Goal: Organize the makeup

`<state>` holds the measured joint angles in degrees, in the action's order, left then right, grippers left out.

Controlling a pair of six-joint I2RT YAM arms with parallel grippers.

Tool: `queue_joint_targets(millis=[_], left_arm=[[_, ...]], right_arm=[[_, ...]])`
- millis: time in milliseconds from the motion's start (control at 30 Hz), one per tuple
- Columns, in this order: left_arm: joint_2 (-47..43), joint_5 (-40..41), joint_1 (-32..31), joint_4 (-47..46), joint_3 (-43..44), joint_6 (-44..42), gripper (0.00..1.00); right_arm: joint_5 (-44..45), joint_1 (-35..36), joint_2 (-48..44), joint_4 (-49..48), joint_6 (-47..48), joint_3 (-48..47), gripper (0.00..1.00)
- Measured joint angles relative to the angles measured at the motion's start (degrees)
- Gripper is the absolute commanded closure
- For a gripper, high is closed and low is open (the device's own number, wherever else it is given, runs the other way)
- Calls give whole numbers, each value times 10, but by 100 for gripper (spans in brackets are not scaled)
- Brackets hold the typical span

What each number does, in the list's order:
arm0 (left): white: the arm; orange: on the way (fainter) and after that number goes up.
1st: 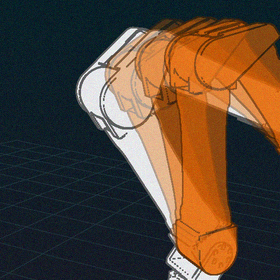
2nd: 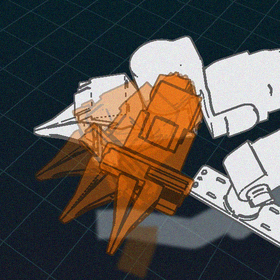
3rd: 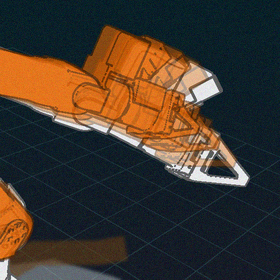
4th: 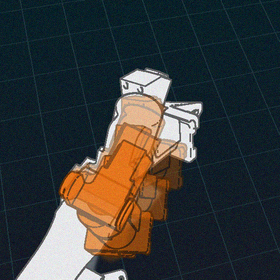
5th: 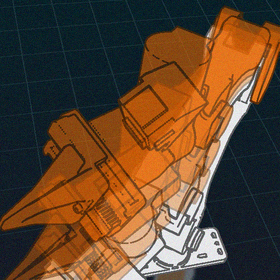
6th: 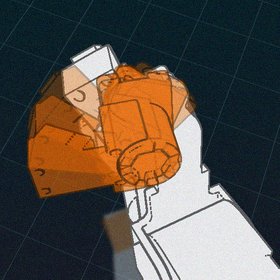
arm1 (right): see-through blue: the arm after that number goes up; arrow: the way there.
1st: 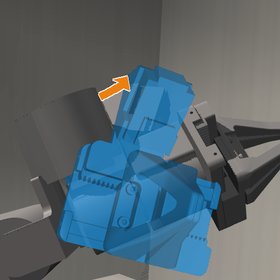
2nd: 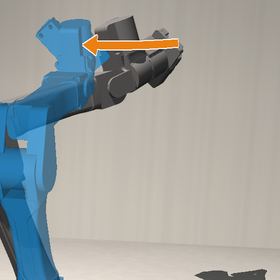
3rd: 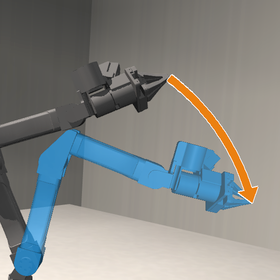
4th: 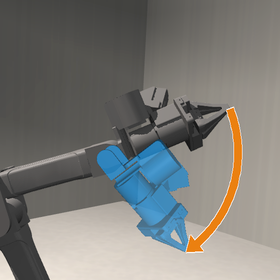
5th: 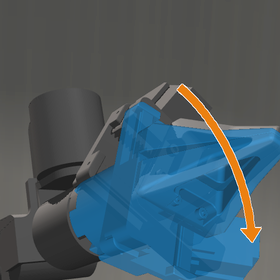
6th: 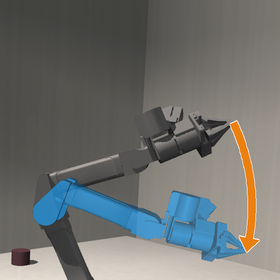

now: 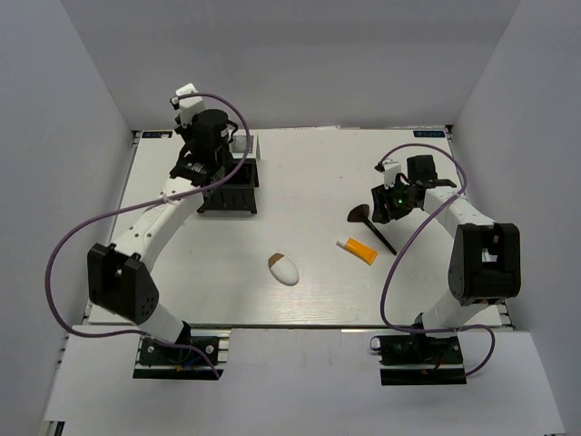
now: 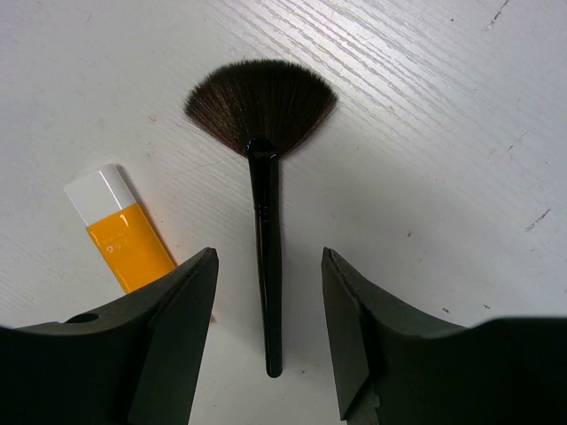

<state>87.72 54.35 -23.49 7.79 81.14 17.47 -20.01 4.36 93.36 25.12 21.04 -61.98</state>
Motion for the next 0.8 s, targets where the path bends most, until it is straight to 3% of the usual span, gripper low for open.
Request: queue_joint_targets(millis=[333,433,500,533,667,800], left_arm=[[103,17,60,-66,2,-58,100],[117,9,61,-61,3,-53,94],[120,3,61,-54,2,-42,86],[120,0,61,-49,2,-36,70],[120,-12,58,-38,1,-13,50],[117,-23,57,-26,-8,8,37]], right_arm=[[0,0,-3,-1,1,5,40],[0,0,-3,-1,1,6,39],[0,0,-3,-2,1,6,39],[0,0,-3,-1,1,5,38],[0,0,0,-1,1,-2,38],[-1,0,4,-1,2,-9,38]])
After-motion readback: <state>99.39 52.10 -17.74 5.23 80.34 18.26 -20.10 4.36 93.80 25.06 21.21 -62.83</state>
